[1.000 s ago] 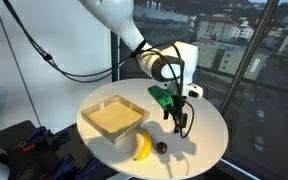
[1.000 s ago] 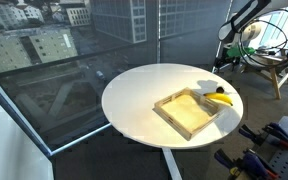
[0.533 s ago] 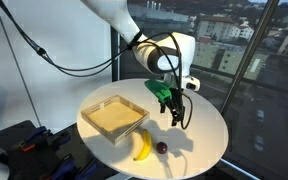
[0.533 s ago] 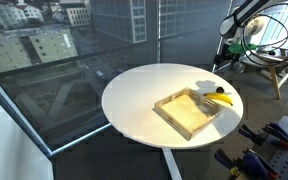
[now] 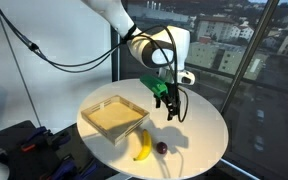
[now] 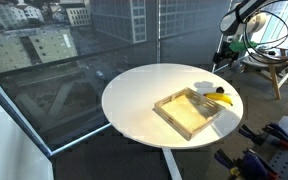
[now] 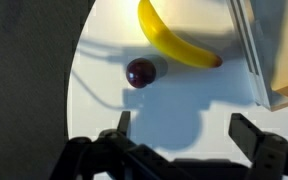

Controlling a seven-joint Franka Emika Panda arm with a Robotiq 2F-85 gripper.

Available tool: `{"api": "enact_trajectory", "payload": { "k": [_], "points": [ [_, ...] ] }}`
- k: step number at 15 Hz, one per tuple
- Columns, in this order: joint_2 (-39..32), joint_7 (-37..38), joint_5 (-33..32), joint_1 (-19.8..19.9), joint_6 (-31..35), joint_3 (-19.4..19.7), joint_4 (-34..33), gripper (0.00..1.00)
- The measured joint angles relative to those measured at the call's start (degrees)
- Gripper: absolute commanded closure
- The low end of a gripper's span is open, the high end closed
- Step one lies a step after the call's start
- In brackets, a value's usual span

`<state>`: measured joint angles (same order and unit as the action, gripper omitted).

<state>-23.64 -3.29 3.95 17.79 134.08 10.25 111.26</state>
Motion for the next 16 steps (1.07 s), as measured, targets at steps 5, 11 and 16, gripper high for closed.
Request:
{"api": "enact_trajectory", "payload": {
  "k": [5,11,16],
  "points": [
    [1.77,-0.86,0.0,-0.34,0.0,-0.15,1.35,0.0],
    [3.87,-1.53,0.0,-0.85,-0.01,-0.23,2.82,0.0],
    [6.33,-1.78,0.0,-1.52,-0.95,-0.23,4.18,0.0]
  ]
}}
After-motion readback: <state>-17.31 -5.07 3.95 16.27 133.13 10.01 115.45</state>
